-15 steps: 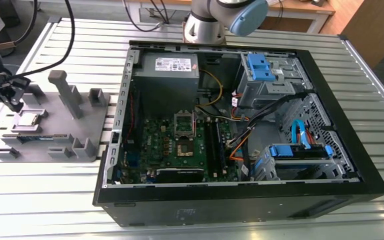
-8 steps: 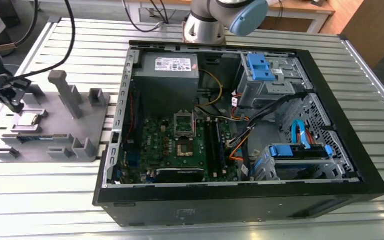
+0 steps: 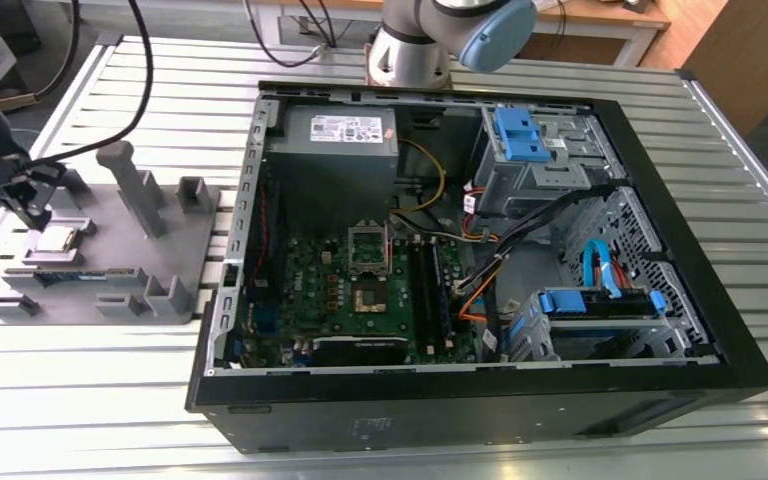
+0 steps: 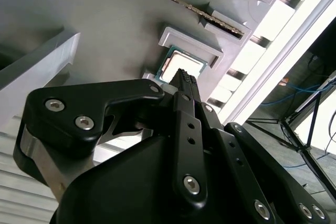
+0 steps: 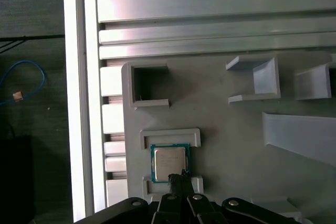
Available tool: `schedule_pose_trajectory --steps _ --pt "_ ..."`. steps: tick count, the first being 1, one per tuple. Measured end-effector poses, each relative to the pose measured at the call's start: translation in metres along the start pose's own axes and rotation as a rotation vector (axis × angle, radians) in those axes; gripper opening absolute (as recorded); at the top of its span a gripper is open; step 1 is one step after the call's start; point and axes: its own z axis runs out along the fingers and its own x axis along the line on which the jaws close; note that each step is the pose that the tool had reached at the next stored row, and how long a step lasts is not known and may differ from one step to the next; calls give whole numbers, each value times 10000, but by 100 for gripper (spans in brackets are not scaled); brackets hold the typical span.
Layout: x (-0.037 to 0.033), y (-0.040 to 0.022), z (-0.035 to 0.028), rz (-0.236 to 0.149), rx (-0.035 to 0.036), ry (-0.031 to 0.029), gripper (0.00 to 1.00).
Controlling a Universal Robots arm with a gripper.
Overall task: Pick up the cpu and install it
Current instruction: 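Reach for the cpu, then pick up the cpu and move it towards the insertion slot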
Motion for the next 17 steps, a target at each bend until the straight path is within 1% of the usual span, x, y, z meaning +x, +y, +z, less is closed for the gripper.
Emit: schedule_pose_trajectory --steps 2,4,12,17 --pt "0 0 3 0 1 2 11" --pt "0 -1 23 0 0 0 11" --pt "9 -2 31 0 -1 -1 11" --pt "14 -3 47 0 0 -1 11"
